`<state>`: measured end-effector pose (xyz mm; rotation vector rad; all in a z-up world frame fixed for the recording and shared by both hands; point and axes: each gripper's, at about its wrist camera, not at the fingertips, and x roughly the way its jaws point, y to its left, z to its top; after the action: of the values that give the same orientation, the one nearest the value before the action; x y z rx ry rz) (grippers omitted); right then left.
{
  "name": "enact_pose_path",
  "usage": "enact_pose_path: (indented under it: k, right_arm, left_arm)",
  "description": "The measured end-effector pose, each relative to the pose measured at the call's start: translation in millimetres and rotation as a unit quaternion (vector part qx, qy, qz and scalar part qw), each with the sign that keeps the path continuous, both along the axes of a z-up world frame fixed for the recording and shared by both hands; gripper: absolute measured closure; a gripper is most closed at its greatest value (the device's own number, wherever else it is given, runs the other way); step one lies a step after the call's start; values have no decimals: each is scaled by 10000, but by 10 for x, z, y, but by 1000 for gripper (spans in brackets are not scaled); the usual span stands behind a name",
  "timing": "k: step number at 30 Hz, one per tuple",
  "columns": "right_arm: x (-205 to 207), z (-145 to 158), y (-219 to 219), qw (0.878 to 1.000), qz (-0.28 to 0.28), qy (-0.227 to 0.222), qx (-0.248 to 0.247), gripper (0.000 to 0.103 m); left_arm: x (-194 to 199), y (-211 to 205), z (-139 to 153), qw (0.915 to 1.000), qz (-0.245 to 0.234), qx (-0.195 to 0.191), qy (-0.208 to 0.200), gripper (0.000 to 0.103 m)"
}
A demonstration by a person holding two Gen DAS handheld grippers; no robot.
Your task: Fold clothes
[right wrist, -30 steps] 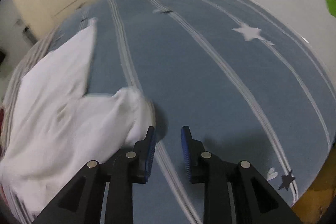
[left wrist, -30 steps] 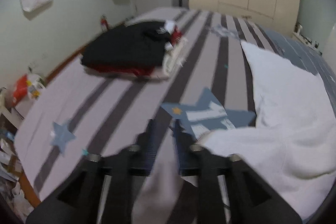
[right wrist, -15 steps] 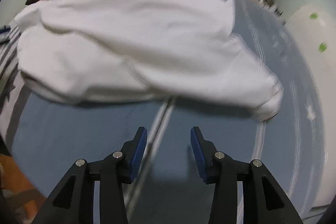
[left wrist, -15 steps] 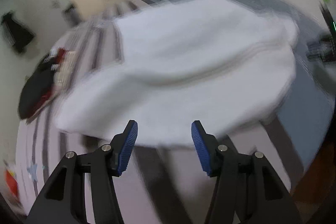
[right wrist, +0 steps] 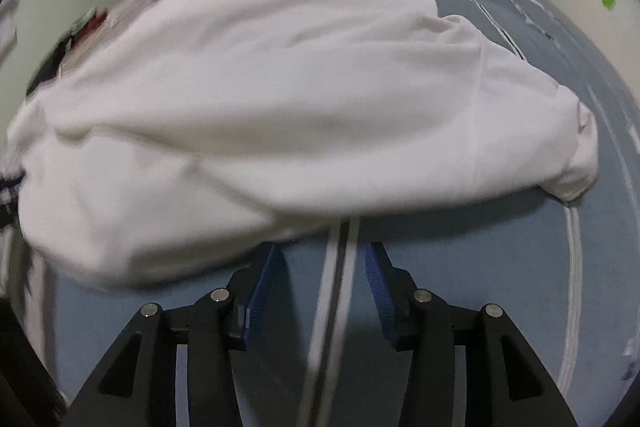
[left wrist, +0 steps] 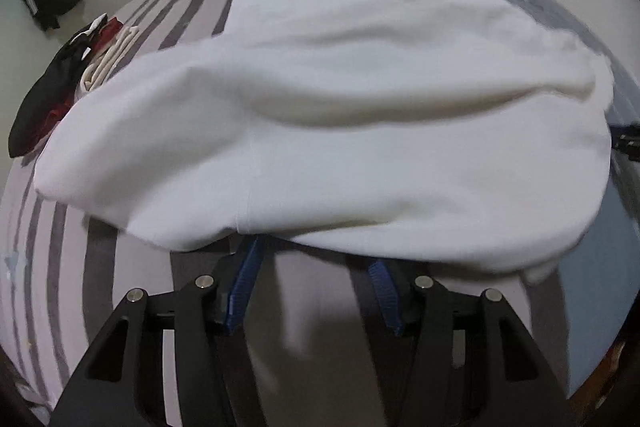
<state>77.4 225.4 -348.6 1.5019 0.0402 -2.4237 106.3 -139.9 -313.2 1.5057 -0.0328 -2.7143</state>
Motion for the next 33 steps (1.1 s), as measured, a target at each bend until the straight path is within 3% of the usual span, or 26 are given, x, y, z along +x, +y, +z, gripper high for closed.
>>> enact_pose_path:
  k: [6,12,20,23,26,31,33]
  right_arm:
    - [-327,8,173,9939,-625,93,-905,56]
    - [-546,180,340,9761,-1230,15,-1793,56]
    - [-513,-62,423,9604,-1425,-868,-2230,56]
    - [-403,-168,407,9420,-1498,-1156,-2771,55]
    - [-412,-247,369,9245,-1637,-1134,-3249,55]
    - [-567,-425,377,8541,-2030,-1088,-4664,55]
    - [-613,-403,403,8366,-2058,-888,-5000,55]
  left_arm:
    - [-141,-183,139,9979,392,293,420,52]
    - [-332,-436,250,9925,875,616,596,52]
    - [-470,-503,105,9886,1120,910,431,52]
    - [-458,-493,74,9866,1185,1047,406,52]
    - [-439,-499,49,9845,1239,1175,391,52]
    - [-391,-580,39,9772,1277,1655,372,52]
    - [-361,-654,37,9705,1280,2005,397,52]
